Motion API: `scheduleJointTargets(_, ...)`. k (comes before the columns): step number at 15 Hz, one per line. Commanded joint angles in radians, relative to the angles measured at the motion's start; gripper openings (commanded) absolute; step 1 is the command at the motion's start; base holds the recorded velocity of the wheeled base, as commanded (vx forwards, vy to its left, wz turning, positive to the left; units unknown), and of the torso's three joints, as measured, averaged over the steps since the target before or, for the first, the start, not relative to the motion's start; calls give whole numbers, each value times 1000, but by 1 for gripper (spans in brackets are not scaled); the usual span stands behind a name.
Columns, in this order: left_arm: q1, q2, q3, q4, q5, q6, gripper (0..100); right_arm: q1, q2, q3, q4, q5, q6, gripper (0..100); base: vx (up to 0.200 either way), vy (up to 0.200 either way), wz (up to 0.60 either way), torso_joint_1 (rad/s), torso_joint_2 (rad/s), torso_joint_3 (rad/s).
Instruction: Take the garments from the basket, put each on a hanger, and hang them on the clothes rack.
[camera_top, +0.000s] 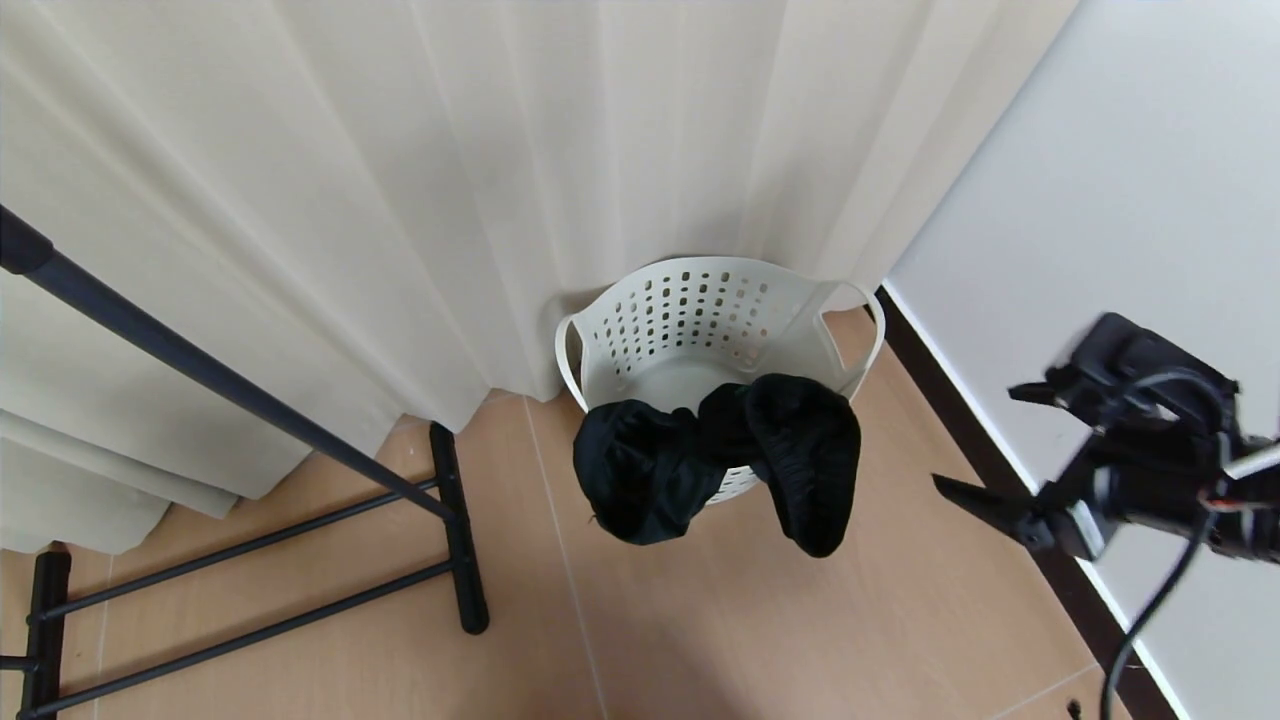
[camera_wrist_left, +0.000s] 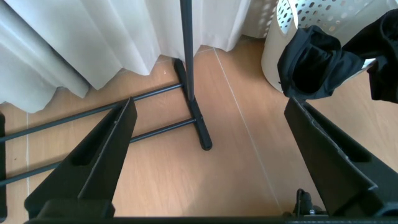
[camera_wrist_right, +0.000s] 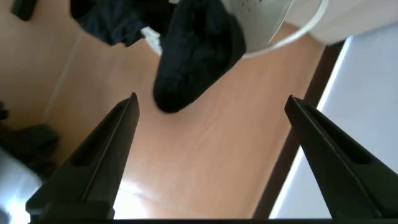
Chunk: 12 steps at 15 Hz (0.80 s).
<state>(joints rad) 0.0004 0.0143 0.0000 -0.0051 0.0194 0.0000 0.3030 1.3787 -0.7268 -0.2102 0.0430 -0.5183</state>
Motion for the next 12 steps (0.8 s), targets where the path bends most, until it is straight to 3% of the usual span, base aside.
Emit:
scheduleJointTargets(1, 0, 0, 0, -1, 1, 0, 100, 8, 316, -230, -17, -18, -123, 100, 0, 0, 0, 0, 0, 0)
scheduleJointTargets(3, 0, 0, 0, -1, 1, 0, 100, 8, 433, -350, -60, -38, -186, 100, 0, 0, 0, 0, 0, 0)
scheduleJointTargets(5, 0, 0, 0, 1, 1, 0, 100, 5, 546, -433, -117, -77, -198, 100, 0, 0, 0, 0, 0, 0)
scheduleJointTargets(8, 1, 0, 0, 1, -1, 0, 100, 5, 686, -499, -209, -95, -200, 100, 0, 0, 0, 0, 0, 0)
scheduleJointTargets(12, 1, 0, 0, 1, 1, 0, 100, 8, 772, -565, -210, -127, -198, 100, 0, 0, 0, 0, 0, 0)
